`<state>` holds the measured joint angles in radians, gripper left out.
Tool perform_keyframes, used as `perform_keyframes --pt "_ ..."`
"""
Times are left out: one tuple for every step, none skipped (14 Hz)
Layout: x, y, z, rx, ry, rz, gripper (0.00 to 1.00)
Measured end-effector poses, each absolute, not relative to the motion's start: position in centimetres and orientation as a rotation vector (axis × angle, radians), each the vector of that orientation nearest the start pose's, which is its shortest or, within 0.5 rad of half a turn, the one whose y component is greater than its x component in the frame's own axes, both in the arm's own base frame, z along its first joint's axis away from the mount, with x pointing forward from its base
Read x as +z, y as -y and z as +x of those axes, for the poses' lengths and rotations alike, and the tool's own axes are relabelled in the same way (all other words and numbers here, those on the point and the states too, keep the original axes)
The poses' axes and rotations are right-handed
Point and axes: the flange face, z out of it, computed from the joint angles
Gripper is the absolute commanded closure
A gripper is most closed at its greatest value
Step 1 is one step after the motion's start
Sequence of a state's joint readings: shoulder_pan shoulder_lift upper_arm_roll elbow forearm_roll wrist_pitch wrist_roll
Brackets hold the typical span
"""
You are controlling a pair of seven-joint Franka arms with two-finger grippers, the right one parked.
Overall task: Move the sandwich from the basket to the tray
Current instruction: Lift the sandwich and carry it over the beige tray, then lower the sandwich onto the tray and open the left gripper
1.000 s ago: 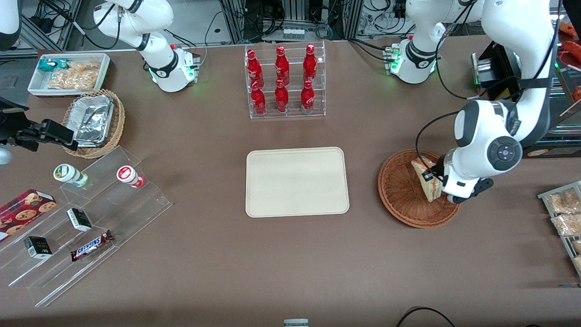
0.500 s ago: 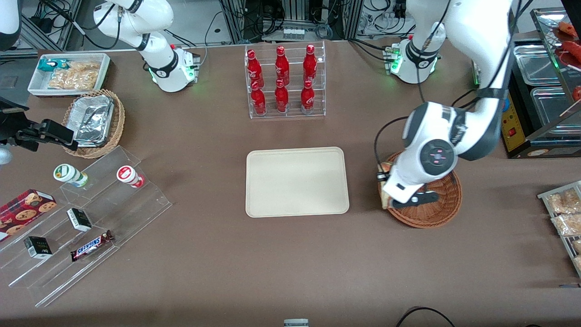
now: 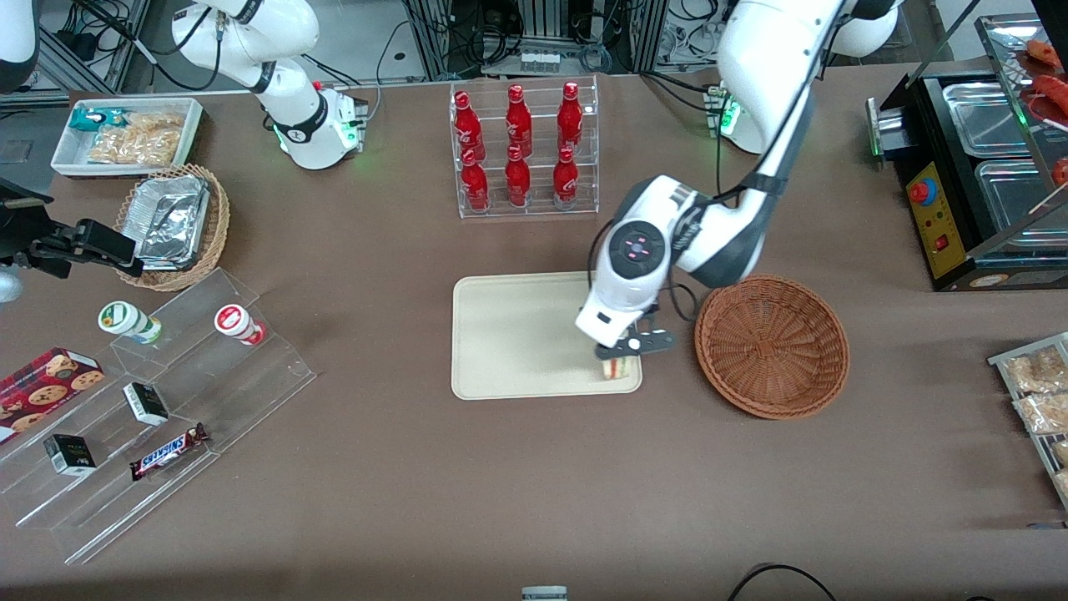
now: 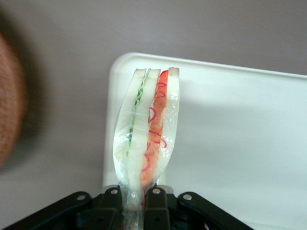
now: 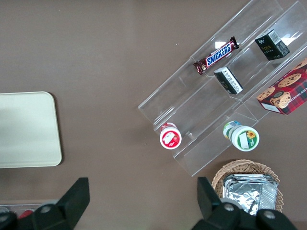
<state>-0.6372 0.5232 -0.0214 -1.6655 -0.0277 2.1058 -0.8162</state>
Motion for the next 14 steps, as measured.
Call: perform_keyframes --pt "29.0 42.2 52.2 0.125 0.289 -3.096 1.0" --pt "28.4 43.4 51.5 0.113 0.29 -3.102 1.0" --pt "28.1 44.7 50.9 0.086 0.29 -3.119 1.0" --pt "27.8 45.8 50.2 0.067 0.3 -3.13 1.0" --pt "27.7 46.9 49.3 0.06 0.305 -3.132 1.0" --pt "27.4 47.9 48.3 0.063 0.301 -3.13 1.0" --pt "27.1 48.7 47.5 0.064 0.294 -3.128 1.0" --pt "26.9 49.3 47.0 0.061 0.286 -3.13 1.0" --pt "26.5 49.6 46.7 0.056 0.279 -3.133 1.0" --pt "26.1 49.7 46.6 0.048 0.275 -3.139 1.0" --pt "25.6 49.8 46.4 0.042 0.271 -3.144 1.0" --pt "25.2 50.0 46.2 0.033 0.265 -3.151 1.0" --pt "24.9 50.2 46.1 0.025 0.262 -3.158 1.0" --pt "24.7 50.2 46.0 0.023 0.261 -3.159 0.97"
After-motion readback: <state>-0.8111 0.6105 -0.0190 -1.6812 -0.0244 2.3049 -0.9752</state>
